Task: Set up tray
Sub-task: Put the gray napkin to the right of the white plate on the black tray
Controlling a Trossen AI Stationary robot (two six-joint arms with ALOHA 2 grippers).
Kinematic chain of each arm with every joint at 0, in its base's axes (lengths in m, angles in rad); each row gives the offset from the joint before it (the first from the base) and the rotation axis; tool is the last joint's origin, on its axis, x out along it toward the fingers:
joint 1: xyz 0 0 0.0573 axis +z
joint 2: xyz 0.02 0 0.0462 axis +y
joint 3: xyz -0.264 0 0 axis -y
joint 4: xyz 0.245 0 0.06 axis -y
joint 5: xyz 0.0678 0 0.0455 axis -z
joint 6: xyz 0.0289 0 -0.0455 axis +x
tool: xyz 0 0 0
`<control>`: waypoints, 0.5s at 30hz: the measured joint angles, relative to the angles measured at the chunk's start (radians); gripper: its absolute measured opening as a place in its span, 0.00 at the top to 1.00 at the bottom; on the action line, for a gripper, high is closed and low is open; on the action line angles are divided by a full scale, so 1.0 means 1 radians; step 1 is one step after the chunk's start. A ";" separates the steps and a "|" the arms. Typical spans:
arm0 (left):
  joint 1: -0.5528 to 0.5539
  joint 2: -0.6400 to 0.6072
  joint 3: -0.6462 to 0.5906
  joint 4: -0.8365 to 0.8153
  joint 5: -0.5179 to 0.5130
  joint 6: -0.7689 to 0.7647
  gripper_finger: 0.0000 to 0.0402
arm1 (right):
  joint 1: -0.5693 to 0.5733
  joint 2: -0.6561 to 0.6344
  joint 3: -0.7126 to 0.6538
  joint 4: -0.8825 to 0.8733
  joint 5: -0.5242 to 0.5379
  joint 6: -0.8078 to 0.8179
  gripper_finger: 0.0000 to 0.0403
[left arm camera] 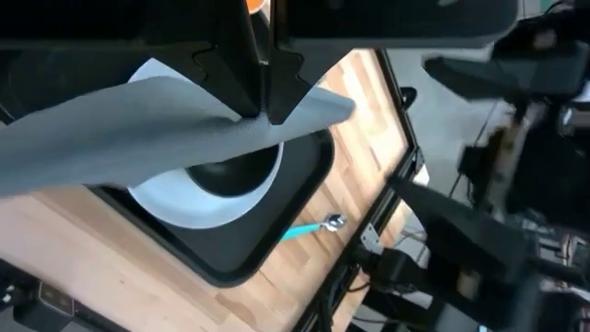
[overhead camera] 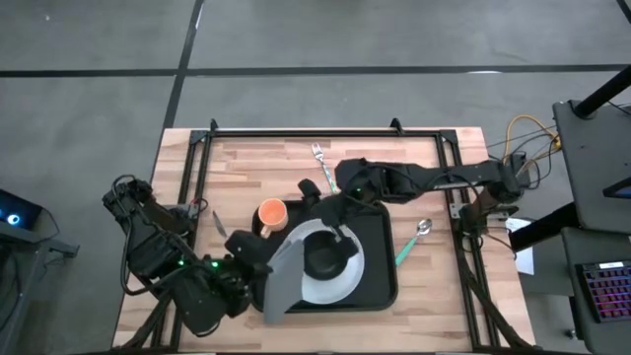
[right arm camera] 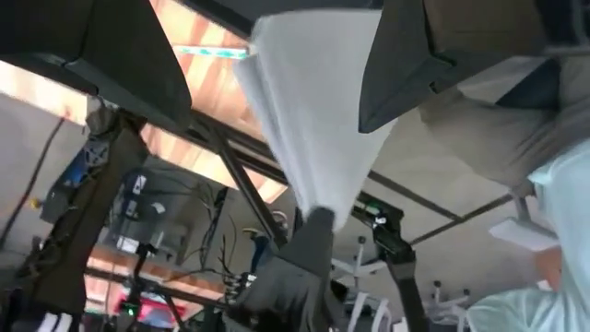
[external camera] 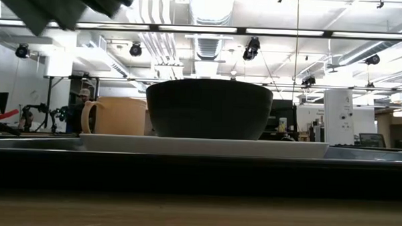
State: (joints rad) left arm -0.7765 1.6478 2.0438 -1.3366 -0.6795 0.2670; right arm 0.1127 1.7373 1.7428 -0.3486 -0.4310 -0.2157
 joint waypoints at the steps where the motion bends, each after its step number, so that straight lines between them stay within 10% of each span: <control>1: 0.000 0.000 0.000 0.005 0.000 0.010 1.00 | -0.002 0.008 0.001 0.006 -0.002 -0.013 0.26; 15: 0.000 0.000 -0.002 0.047 0.000 0.046 1.00 | -0.015 0.147 0.154 0.028 -0.157 0.004 0.26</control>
State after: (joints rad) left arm -0.7765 1.6481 2.0415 -1.2892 -0.6796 0.3134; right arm 0.0975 1.8845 1.8966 -0.3201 -0.5876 -0.2120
